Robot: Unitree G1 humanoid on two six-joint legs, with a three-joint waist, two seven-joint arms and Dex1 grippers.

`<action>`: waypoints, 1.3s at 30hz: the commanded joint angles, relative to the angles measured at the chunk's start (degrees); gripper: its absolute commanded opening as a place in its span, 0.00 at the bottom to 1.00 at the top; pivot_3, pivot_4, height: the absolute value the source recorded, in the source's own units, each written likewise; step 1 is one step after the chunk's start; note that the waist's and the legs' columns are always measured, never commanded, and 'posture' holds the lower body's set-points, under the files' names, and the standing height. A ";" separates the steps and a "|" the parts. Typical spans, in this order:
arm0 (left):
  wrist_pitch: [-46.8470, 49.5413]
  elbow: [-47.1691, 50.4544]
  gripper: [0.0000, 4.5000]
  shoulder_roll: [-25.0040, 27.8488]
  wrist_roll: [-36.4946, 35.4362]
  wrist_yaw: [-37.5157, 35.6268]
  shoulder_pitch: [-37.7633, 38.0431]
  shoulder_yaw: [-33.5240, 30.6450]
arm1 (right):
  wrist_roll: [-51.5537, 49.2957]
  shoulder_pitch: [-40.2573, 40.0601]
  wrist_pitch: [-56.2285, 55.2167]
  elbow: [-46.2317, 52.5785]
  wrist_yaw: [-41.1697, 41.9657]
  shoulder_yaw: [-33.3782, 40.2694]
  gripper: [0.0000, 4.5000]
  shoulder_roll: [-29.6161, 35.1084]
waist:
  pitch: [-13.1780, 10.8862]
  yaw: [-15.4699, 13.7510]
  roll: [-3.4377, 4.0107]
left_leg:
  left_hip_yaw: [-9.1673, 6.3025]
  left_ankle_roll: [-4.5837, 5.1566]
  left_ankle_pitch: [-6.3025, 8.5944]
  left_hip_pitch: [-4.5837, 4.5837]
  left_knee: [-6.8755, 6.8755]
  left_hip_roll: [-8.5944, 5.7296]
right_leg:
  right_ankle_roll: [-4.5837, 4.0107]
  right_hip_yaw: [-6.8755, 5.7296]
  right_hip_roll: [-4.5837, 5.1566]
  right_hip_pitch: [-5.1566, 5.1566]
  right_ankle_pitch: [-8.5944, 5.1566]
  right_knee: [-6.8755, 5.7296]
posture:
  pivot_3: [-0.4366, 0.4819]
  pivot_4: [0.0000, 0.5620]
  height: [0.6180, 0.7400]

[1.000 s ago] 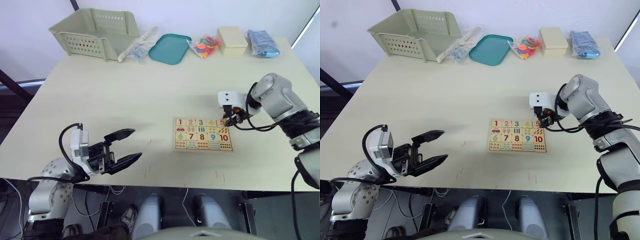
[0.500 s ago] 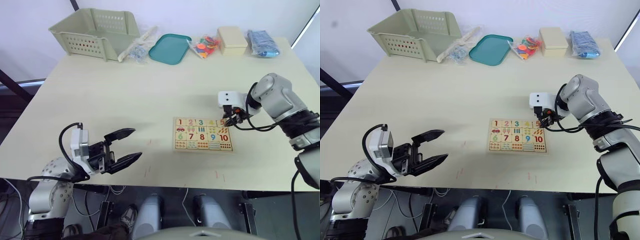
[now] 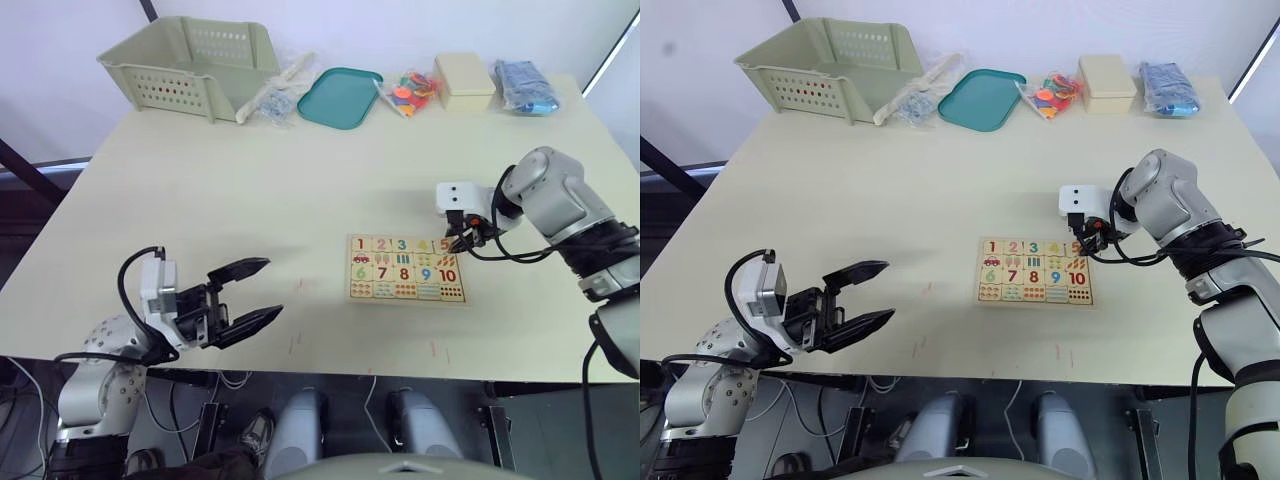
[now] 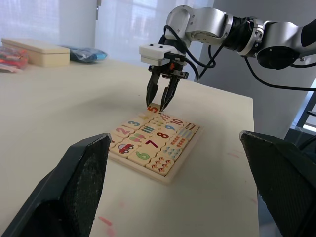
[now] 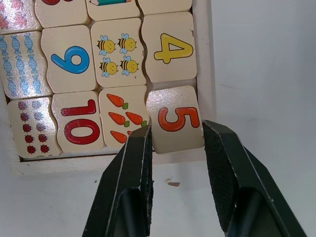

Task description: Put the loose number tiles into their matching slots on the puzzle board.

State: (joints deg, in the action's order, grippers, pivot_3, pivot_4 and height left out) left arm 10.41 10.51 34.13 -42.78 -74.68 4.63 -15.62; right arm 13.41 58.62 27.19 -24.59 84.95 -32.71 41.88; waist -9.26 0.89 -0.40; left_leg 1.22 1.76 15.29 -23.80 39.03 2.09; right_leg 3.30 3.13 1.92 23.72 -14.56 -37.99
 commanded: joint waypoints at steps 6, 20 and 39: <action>-0.54 2.02 1.00 0.05 -0.43 0.40 -0.08 -0.24 | 0.21 -0.60 0.20 0.95 -0.02 1.49 0.22 0.33 | 0.00 0.00 0.00 | 0.00 0.00 0.00 0.00 0.00 0.00 | 0.00 0.00 0.00 0.00 0.00 0.00 | 0.48 0.27 1.00; -1.37 -0.61 1.00 0.23 -0.21 -1.06 -0.93 -0.49 | 0.40 -1.03 0.32 1.43 0.14 1.89 0.22 0.34 | 0.00 0.00 0.00 | 0.00 0.00 0.00 0.01 0.00 0.00 | 0.00 -0.01 0.00 -0.01 0.00 0.00 | 0.48 0.27 1.00; -3.86 -3.28 1.00 -0.24 0.34 -2.64 -0.88 -0.54 | -10.56 -5.67 -0.98 6.33 -0.04 14.45 0.97 2.34 | -0.02 -0.18 0.00 | -0.01 0.00 0.00 -0.02 -0.01 0.01 | 0.00 -0.02 0.02 -0.02 0.00 0.04 | 0.48 0.27 1.00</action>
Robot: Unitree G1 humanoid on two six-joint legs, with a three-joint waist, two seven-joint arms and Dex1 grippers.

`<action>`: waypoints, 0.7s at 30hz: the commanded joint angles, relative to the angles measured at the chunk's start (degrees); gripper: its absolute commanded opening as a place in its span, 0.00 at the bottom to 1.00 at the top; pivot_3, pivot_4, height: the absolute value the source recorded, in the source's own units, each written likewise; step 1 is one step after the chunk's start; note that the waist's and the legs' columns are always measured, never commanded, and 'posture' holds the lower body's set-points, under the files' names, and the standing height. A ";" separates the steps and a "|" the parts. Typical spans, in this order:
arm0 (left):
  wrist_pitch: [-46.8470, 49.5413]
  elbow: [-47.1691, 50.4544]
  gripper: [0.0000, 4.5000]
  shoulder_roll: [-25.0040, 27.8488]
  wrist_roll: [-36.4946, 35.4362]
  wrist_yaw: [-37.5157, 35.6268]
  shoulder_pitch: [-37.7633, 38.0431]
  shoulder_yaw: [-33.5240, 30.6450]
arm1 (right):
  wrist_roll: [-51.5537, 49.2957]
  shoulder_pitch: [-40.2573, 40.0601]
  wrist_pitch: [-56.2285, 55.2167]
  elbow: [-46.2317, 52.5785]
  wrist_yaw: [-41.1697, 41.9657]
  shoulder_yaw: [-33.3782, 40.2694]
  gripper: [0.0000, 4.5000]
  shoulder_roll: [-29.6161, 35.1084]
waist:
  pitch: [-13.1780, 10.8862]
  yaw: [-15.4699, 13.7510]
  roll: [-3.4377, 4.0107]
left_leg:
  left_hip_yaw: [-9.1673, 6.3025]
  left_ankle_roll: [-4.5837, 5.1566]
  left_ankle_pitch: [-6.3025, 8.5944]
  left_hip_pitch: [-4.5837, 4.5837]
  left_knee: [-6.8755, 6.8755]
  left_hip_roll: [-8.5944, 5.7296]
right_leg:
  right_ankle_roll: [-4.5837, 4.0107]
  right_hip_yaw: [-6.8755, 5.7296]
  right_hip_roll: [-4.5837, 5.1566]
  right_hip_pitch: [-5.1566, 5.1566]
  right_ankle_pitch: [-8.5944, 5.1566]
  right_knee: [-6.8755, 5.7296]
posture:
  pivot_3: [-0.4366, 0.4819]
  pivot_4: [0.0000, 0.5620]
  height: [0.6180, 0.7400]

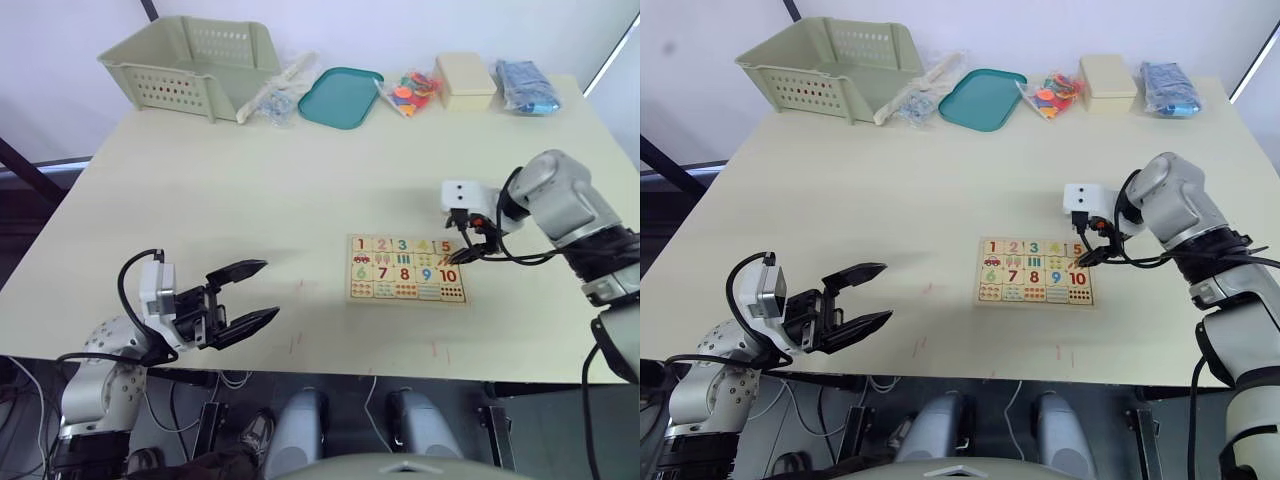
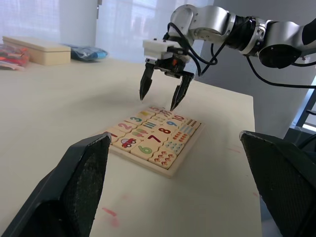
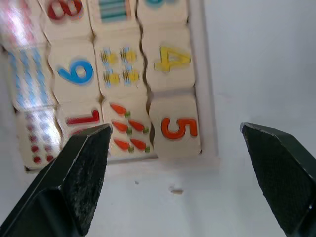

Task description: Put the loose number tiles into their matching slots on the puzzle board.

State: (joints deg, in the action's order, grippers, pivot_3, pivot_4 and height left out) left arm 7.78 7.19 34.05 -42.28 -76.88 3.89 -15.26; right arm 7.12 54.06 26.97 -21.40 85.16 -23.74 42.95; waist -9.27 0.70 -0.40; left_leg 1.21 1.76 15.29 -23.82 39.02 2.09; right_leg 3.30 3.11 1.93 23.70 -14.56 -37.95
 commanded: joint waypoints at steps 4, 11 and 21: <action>-2.37 -2.04 1.00 -0.29 0.11 -1.48 -0.38 -0.94 | -9.20 -6.11 -3.72 5.38 -3.74 12.92 0.97 2.08 | 0.00 0.10 0.00 | 0.00 0.00 0.00 0.01 0.00 0.00 | 0.00 0.02 -0.01 -0.01 0.00 -0.01 | 0.48 0.27 1.00; -3.79 -5.47 1.00 -0.30 0.41 -3.72 -2.05 -0.63 | -13.89 -14.36 -5.38 6.84 -7.72 19.23 0.97 3.12 | 0.00 0.14 -0.01 | 0.07 0.00 0.00 0.01 0.00 -0.01 | 0.00 0.02 -0.02 -0.02 0.00 -0.02 | 0.48 0.27 1.00; -0.58 -0.86 1.00 -0.38 0.10 -0.39 -3.44 0.65 | -14.30 -15.96 -5.43 4.41 -10.05 18.95 0.03 4.41 | 0.00 0.16 -0.01 | 0.03 0.00 0.00 0.03 0.00 0.01 | 0.01 0.08 -0.04 -0.02 0.00 -0.02 | 0.48 0.27 1.00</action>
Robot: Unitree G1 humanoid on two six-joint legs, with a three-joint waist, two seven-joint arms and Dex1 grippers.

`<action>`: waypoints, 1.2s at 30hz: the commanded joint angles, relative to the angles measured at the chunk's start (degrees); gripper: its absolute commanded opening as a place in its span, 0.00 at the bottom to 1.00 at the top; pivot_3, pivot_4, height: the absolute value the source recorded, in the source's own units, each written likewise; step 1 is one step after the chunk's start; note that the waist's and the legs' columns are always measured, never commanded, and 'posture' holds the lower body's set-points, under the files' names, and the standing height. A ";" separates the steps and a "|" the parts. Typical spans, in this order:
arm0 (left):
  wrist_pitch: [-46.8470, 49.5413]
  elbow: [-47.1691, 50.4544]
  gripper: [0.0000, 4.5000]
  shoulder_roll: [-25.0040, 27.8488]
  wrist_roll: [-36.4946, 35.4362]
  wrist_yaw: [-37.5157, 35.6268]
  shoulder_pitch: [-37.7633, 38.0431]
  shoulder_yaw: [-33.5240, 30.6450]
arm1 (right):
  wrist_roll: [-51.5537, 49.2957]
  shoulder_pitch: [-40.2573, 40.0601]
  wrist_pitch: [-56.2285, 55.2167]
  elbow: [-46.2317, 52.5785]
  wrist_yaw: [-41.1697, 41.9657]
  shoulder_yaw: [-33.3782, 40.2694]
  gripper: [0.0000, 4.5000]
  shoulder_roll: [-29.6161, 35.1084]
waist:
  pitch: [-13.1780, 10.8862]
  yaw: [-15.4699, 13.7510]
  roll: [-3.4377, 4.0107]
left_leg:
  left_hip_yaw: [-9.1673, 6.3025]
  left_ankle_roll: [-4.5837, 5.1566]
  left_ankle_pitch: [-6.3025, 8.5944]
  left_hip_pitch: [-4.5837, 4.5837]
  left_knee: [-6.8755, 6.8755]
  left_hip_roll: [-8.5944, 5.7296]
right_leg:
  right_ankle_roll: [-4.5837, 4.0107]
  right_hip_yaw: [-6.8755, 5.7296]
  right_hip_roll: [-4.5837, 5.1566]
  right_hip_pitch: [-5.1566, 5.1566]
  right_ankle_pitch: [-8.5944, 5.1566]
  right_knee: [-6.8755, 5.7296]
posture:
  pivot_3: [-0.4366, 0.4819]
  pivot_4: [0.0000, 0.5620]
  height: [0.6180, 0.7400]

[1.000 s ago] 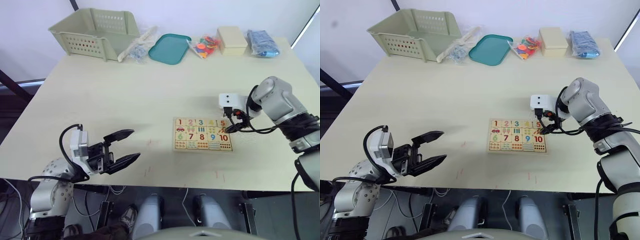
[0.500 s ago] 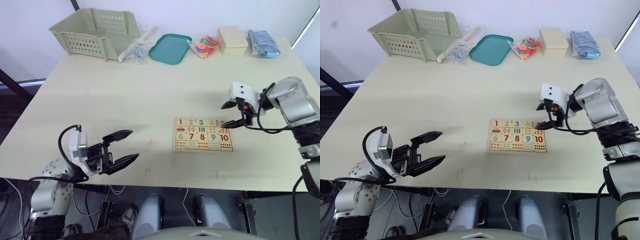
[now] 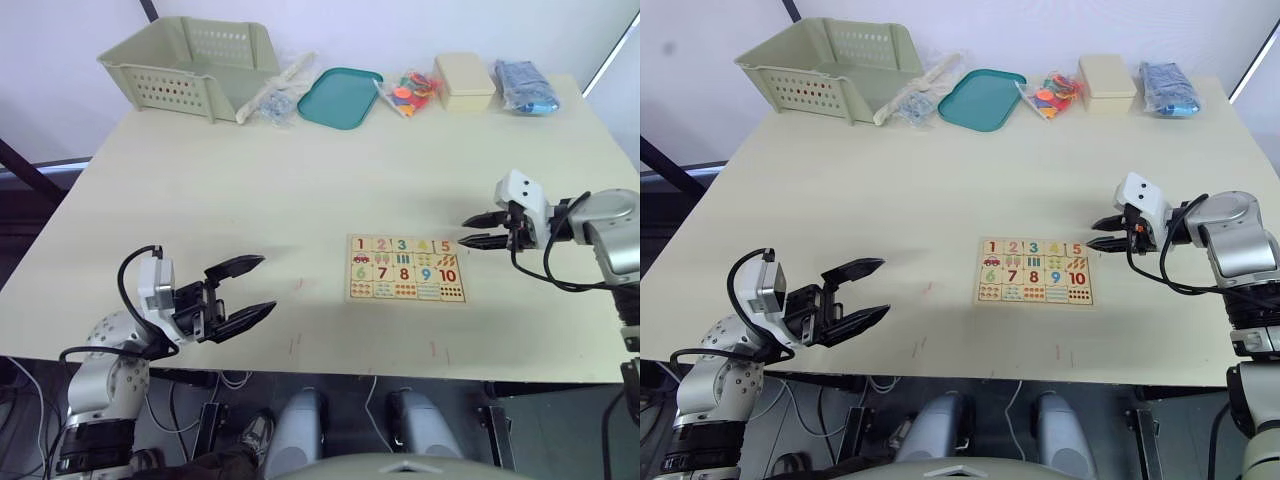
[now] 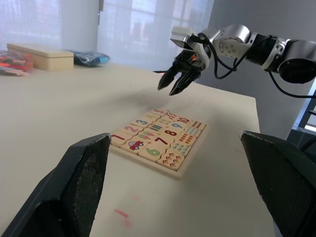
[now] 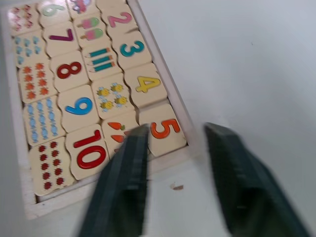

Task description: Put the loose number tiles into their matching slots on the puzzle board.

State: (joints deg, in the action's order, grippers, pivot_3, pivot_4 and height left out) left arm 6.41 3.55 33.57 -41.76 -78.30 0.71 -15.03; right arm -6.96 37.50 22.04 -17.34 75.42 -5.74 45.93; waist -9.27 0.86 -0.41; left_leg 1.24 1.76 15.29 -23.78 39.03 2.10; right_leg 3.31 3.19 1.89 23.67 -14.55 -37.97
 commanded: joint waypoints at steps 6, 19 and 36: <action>2.68 5.20 1.00 0.12 -0.66 3.14 -0.62 1.05 | 1.60 1.54 -1.23 -1.43 -0.88 -1.07 0.01 1.53 | 0.00 -0.01 0.00 | -0.01 0.00 0.00 0.00 0.00 0.00 | 0.00 0.00 -0.01 0.00 0.00 0.00 | 0.48 0.27 1.00; 1.76 3.83 1.00 0.12 -0.60 2.02 0.22 0.58 | 4.32 3.68 -3.15 -5.01 -1.98 -4.14 0.01 0.14 | 0.00 0.01 0.00 | 0.02 0.00 0.00 0.00 0.00 -0.01 | -0.01 0.00 -0.03 0.00 0.00 0.00 | 0.48 0.27 1.00; -2.99 -5.27 1.00 0.61 0.10 -4.83 0.02 -0.90 | 4.60 3.03 -2.44 -4.25 -1.78 -4.86 0.01 -0.73 | 0.00 0.00 0.00 | 0.04 0.00 0.00 0.00 0.00 -0.01 | -0.01 -0.01 -0.03 0.00 0.00 0.00 | 0.48 0.27 1.00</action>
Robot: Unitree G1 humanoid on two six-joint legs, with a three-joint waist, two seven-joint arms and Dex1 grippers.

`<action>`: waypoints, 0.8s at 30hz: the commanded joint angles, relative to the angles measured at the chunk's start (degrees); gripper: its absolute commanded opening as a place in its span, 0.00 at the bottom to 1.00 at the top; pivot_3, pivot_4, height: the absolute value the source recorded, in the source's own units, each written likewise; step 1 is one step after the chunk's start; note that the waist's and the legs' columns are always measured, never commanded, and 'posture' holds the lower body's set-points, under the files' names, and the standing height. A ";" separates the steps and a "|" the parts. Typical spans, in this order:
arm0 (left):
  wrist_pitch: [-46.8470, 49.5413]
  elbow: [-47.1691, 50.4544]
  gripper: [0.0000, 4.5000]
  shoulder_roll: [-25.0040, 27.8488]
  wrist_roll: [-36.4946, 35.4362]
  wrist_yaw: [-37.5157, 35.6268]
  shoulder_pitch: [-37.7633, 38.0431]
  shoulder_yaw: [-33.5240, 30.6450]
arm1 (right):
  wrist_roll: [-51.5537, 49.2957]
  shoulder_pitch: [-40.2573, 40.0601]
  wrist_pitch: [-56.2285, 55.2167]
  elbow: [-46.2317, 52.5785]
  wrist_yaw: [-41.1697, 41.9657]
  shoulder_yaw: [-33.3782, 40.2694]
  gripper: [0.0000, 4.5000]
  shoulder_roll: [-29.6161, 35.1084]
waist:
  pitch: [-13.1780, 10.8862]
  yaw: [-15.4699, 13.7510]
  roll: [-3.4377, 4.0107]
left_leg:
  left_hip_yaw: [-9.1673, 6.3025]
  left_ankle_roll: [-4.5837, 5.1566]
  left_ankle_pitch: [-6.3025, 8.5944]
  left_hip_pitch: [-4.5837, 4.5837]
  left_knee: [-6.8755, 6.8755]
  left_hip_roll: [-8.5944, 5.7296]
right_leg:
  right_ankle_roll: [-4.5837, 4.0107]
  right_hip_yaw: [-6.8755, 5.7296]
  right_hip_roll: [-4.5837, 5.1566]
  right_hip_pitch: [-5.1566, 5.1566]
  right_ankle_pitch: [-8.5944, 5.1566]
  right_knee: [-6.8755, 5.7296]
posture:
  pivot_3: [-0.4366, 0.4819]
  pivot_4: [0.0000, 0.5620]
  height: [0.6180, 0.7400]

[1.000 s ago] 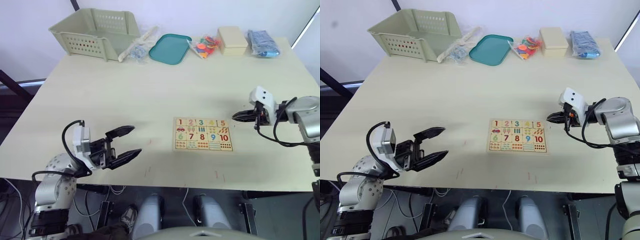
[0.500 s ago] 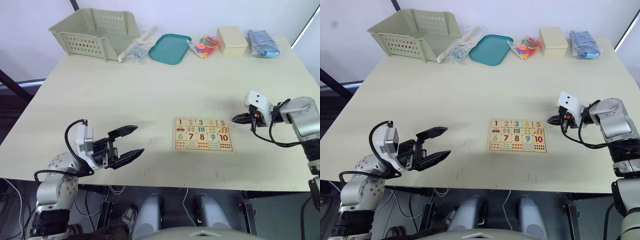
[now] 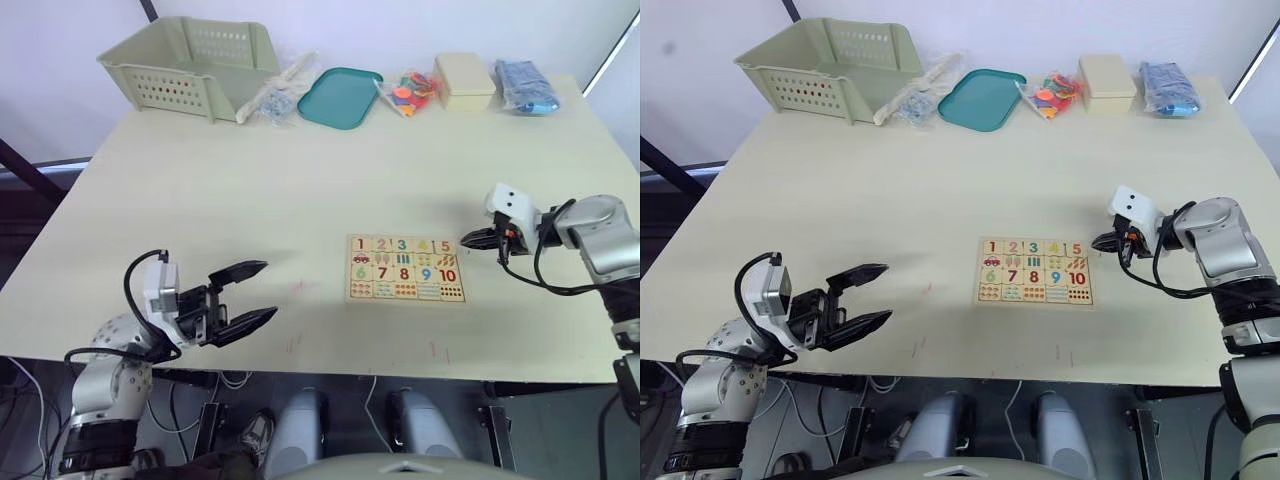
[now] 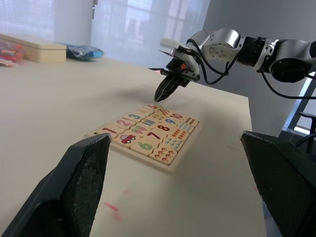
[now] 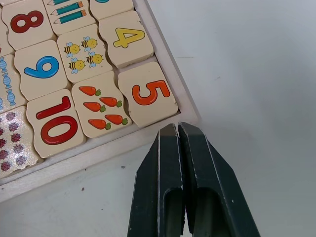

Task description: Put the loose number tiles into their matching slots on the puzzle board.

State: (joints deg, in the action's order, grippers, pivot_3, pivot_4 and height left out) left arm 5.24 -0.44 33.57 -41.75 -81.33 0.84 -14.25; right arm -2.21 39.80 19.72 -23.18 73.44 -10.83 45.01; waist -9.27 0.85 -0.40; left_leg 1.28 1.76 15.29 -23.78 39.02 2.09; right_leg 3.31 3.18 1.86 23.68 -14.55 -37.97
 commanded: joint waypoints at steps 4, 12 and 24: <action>-3.15 -3.72 1.00 0.55 0.34 -3.41 -0.47 -1.88 | -0.20 0.39 0.30 2.23 0.34 0.04 0.01 0.02 | 0.00 0.01 0.00 | 0.01 0.00 0.00 0.00 0.00 0.00 | 0.00 -0.01 -0.01 0.00 0.00 0.00 | 0.48 0.27 1.00; -4.99 -6.84 1.00 0.14 0.91 -5.56 -0.95 -2.22 | -0.26 0.13 0.72 2.72 0.38 -0.42 0.01 -0.18 | 0.00 0.01 0.00 | 0.02 0.00 0.00 0.00 0.00 0.00 | 0.00 -0.01 0.00 0.00 0.00 0.00 | 0.48 0.27 1.00; -7.12 -10.13 1.00 0.23 0.98 -7.72 -0.81 -2.64 | -0.32 -0.19 0.60 2.61 0.55 -1.06 0.01 -0.65 | 0.00 0.02 0.00 | 0.00 0.00 0.00 0.00 0.00 0.01 | 0.00 -0.01 0.00 0.00 0.00 0.00 | 0.48 0.27 1.00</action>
State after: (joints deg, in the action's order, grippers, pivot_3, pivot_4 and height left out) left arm -0.74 -10.59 33.54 -40.62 -87.92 -0.15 -15.29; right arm -2.20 39.63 20.50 -22.38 73.67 -12.49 44.06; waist -9.27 0.87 -0.40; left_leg 1.27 1.76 15.29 -23.78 39.02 2.10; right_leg 3.31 3.17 1.86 23.68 -14.55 -37.98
